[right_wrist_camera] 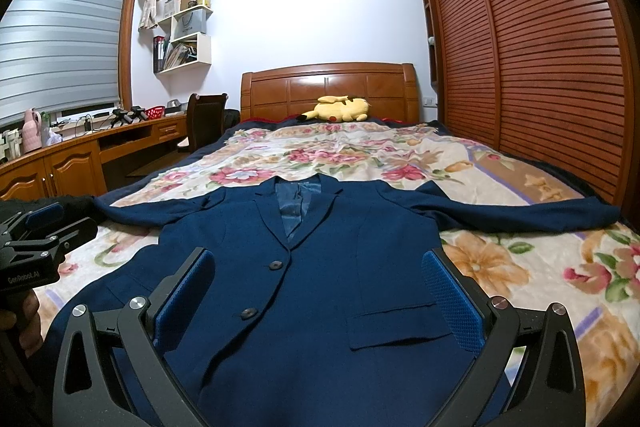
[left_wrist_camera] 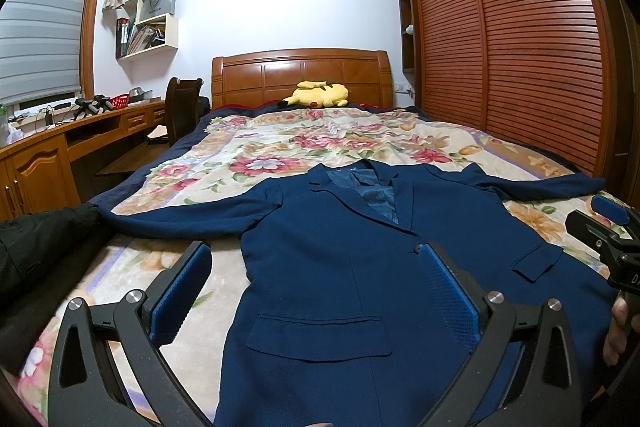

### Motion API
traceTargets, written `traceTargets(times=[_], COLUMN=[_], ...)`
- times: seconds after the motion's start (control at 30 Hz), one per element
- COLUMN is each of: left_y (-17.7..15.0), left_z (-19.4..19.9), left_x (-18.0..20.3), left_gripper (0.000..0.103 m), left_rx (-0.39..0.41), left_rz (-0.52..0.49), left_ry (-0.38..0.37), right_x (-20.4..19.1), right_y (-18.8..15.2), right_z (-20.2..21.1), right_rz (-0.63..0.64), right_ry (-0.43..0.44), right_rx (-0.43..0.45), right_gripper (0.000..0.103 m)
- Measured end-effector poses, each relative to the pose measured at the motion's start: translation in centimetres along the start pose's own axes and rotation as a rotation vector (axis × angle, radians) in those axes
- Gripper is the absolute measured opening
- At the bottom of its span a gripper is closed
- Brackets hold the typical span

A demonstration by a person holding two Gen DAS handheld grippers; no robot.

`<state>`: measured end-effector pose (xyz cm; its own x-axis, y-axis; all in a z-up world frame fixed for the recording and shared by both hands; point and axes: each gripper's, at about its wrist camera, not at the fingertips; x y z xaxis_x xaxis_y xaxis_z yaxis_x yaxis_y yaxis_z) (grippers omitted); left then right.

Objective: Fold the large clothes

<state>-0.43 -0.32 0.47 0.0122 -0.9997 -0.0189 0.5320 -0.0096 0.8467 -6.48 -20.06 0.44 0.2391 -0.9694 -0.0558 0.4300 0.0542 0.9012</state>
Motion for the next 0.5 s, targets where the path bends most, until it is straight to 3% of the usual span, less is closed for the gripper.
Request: traceTargets(times=[0.5], left_y=[-0.01], left_z=[0.03], left_x=[0.0], left_gripper=[0.103], left_rx=[-0.003], left_rz=[0.002], left_ry=[-0.002], right_x=[-0.03], right_y=[0.0], right_z=[0.04], right_rz=[0.0], right_ry=[0.001], right_rx=[-0.003], right_gripper=[0.103])
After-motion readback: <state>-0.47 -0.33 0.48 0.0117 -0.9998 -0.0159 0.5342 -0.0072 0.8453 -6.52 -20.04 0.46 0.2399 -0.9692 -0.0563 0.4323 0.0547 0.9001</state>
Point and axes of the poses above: each gripper's, at about its wrist camera, not at the fingertips, and z roughly against the way its jaws point, x to its right, y to its top, and after that the axes turned 12 degrees about -x, right-handed
